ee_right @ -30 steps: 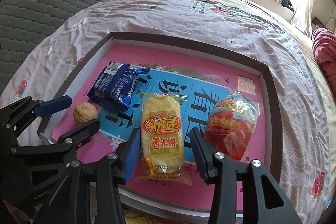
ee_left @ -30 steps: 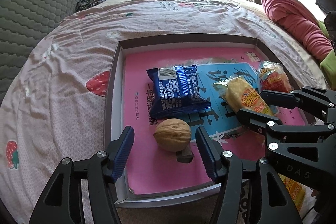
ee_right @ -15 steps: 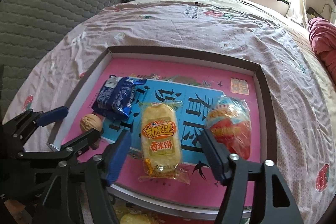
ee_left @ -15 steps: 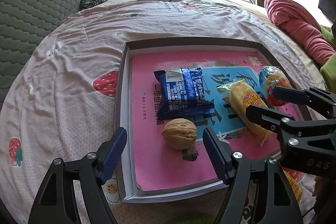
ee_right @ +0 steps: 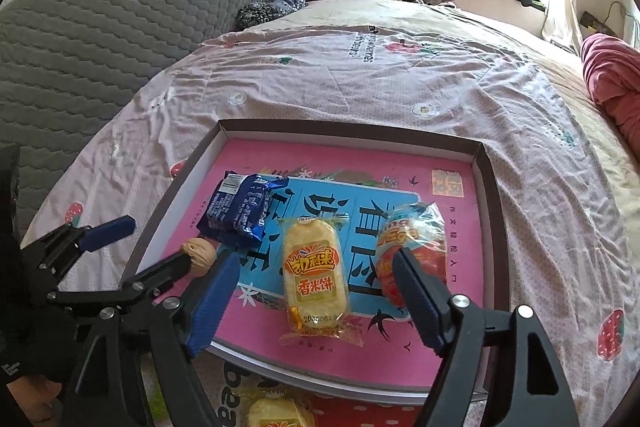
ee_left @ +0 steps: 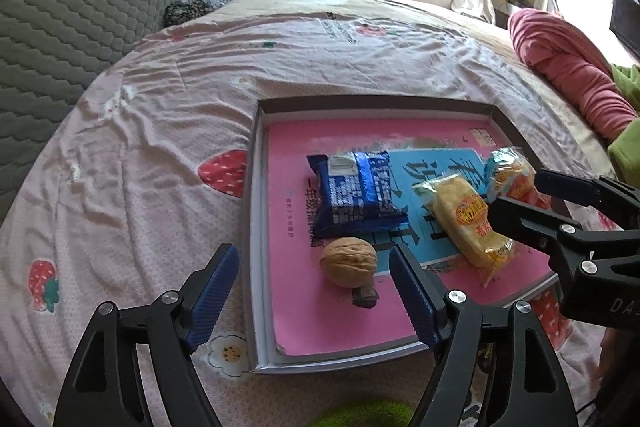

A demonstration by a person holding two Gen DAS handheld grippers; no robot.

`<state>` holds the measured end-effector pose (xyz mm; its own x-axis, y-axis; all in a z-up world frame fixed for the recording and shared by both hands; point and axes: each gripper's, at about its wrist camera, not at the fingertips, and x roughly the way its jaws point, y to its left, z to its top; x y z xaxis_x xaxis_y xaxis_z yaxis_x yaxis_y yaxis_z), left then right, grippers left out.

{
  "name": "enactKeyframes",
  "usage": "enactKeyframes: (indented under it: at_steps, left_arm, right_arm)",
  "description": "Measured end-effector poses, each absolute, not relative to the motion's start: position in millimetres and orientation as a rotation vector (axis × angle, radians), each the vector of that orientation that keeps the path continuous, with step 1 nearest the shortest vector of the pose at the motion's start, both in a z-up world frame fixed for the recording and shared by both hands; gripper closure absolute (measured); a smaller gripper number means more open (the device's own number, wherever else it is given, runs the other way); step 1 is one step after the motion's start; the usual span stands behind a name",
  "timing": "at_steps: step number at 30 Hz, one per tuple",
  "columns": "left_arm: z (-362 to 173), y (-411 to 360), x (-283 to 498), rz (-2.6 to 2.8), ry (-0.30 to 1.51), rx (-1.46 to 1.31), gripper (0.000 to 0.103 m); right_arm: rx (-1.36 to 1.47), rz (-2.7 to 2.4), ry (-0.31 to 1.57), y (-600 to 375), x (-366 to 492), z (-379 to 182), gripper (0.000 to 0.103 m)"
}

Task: Organize objects
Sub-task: 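Lift both open grippers up and away from the tray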

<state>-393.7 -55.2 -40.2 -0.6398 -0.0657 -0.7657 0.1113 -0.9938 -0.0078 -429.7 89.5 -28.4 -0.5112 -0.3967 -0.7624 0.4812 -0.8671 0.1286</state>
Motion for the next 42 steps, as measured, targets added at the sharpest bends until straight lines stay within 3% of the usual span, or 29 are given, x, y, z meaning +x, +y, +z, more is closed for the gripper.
enactKeyframes:
  at_steps: [6, 14, 25, 42]
  left_arm:
    - [-35, -58, -391, -2.777, 0.108, 1.265, 0.02]
    - [-27, -56, -386, -2.805, 0.108, 1.23, 0.017]
    - [-7, -50, -374, -2.844, 0.106, 1.162, 0.016]
    - [29, -49, -327, -2.796, 0.121, 1.079, 0.015]
  right_arm:
    - [1.121, -2.383, 0.135, 90, -425, -22, 0.014]
    - [1.064, -2.413, 0.109, 91, -416, -6, 0.013]
    - [1.001, -2.462, 0.092, 98, -399, 13, 0.001]
    - [1.021, -2.448, 0.075, 95, -363, 40, 0.001]
